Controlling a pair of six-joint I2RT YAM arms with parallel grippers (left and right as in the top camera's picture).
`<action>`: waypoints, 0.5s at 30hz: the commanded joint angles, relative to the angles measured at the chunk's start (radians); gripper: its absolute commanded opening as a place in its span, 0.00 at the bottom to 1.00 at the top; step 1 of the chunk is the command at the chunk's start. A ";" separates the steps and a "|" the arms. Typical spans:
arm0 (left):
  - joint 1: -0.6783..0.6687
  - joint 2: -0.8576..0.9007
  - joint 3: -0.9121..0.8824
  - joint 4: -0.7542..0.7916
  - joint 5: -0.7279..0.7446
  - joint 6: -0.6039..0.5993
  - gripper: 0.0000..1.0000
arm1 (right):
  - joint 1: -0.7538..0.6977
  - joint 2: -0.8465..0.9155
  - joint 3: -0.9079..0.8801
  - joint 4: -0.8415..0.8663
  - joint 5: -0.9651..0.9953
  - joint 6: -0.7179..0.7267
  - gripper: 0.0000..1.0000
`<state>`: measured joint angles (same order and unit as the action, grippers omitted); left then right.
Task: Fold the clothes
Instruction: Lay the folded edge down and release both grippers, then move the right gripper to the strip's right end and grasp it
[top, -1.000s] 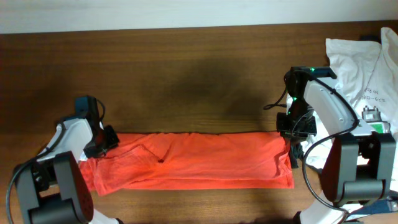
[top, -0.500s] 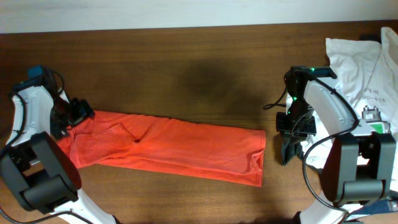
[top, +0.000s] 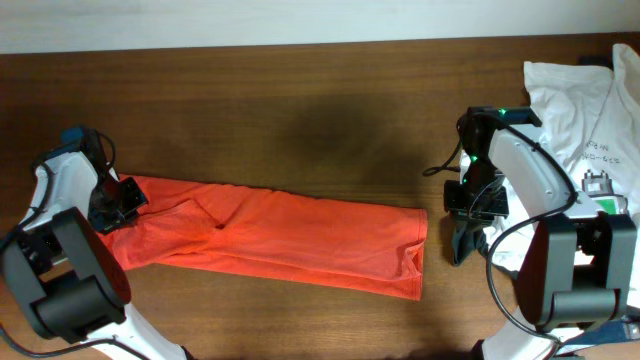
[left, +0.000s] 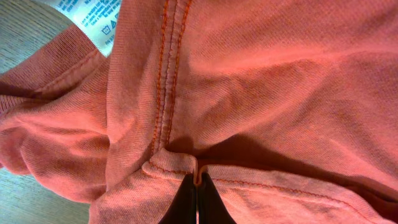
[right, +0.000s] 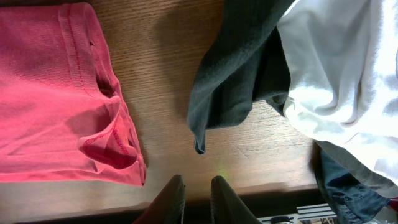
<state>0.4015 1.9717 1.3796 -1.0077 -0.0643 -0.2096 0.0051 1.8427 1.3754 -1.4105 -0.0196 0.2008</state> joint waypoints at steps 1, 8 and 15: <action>0.001 -0.003 0.064 -0.052 0.045 0.006 0.00 | -0.006 -0.013 0.011 -0.004 -0.002 -0.005 0.20; -0.087 -0.003 0.236 -0.080 0.111 0.122 0.00 | -0.006 -0.013 0.011 -0.004 -0.002 -0.005 0.20; -0.105 -0.003 0.236 -0.068 -0.011 0.121 0.78 | -0.006 -0.013 0.010 -0.006 -0.002 -0.005 0.35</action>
<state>0.2939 1.9732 1.6028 -1.0760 -0.0517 -0.0952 0.0051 1.8427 1.3762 -1.4124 -0.0196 0.2008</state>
